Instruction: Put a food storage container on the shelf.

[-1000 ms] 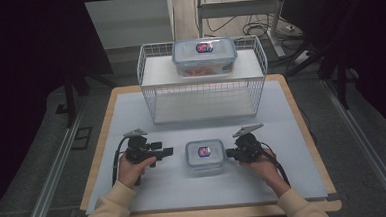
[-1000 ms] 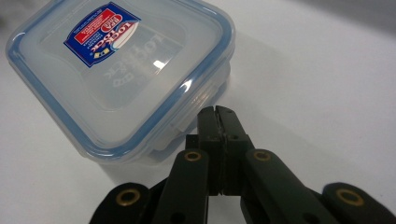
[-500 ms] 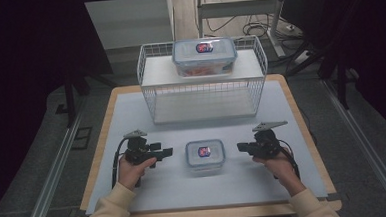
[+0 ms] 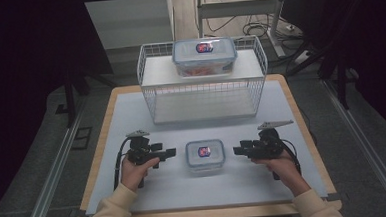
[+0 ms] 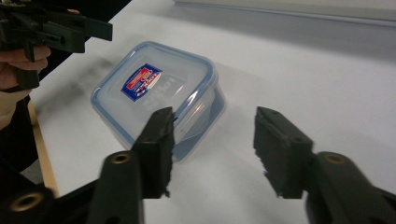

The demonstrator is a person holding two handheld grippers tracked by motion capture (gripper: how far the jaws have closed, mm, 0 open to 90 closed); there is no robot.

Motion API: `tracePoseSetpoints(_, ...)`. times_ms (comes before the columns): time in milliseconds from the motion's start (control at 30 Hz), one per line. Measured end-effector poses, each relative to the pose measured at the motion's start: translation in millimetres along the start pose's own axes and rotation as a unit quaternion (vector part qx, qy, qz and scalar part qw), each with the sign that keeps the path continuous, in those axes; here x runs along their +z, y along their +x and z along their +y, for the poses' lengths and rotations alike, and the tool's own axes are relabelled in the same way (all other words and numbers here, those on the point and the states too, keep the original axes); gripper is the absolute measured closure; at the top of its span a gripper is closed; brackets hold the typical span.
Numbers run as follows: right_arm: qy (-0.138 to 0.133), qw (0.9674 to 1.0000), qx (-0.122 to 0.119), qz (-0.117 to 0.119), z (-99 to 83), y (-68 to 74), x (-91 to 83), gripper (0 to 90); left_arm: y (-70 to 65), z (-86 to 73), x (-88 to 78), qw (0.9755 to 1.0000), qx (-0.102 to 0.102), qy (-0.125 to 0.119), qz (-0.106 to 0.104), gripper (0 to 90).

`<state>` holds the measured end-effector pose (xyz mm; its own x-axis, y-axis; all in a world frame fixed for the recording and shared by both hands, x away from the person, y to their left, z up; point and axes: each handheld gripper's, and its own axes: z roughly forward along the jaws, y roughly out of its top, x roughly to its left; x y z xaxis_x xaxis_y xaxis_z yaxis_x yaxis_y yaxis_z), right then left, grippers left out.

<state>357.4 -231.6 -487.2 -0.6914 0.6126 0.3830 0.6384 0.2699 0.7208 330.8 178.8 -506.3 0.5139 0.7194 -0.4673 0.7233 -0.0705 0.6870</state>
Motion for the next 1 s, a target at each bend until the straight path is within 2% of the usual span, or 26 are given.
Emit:
tracePoseSetpoints(167,-0.003,0.9999,0.010,0.010,0.3,-0.3,-0.3,37.4,-3.5,-0.1,3.5,0.9999,-0.001,0.007,-0.010,18.7)
tracePoseSetpoints(300,-0.005,0.9996,0.023,0.016,0.3,-1.5,1.4,34.1,-6.5,-0.1,6.5,0.9995,-0.012,0.009,-0.029,17.9)
tracePoseSetpoints(500,-0.004,0.9989,0.036,0.031,0.9,-0.4,6.5,32.1,-11.2,-0.6,22.5,0.9983,-0.023,0.025,-0.048,17.1)
tracePoseSetpoints(667,0.005,0.9983,0.042,0.039,1.3,1.9,17.9,31.2,-12.5,-1.7,35.6,0.9958,-0.039,0.042,-0.071,17.1)
tracePoseSetpoints(767,0.016,0.9980,0.042,0.044,0.8,3.7,26.2,30.6,-13.5,-2.3,41.9,0.9951,-0.038,0.051,-0.076,17.1)
tracePoseSetpoints(833,0.020,0.9976,0.047,0.047,1.0,3.9,30.3,30.5,-13.4,-2.4,45.8,0.9939,-0.045,0.055,-0.084,17.3)
tracePoseSetpoints(1000,0.032,0.9965,0.059,0.051,1.5,0.5,43.7,30.4,-10.1,-2.5,51.8,0.9917,-0.060,0.057,-0.098,19.8)
